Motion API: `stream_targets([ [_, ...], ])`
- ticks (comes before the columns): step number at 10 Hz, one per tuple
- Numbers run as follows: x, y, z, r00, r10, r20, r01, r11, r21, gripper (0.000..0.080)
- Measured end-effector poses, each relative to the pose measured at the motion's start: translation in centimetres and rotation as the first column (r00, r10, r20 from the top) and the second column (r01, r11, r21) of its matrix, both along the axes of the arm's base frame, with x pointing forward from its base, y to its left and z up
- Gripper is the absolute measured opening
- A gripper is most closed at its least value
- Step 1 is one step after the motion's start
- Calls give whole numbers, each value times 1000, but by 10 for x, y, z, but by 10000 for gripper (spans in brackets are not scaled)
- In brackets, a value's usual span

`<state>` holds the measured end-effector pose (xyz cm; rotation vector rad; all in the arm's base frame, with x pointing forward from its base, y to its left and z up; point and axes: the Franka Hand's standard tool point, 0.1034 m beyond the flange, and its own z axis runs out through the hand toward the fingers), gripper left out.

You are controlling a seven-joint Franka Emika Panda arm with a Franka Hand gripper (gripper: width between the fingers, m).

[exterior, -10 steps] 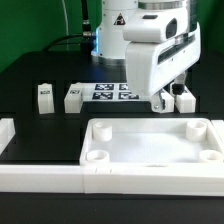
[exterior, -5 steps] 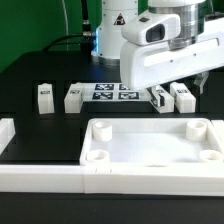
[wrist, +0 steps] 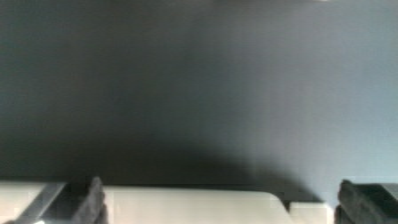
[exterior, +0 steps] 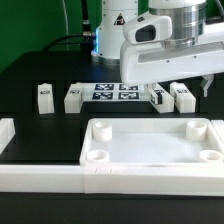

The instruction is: Assemble desk

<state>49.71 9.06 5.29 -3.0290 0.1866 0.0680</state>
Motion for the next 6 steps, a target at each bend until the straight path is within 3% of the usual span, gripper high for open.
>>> stream_targets([
  [1,-6,10,1,998,-57,-26,57,998,-13,649],
  [3,-17,40,0,998,-3,-68,-2,996,-86,649],
  [6,-18,45,-1,997,17,-69,-23,996,-87,649],
])
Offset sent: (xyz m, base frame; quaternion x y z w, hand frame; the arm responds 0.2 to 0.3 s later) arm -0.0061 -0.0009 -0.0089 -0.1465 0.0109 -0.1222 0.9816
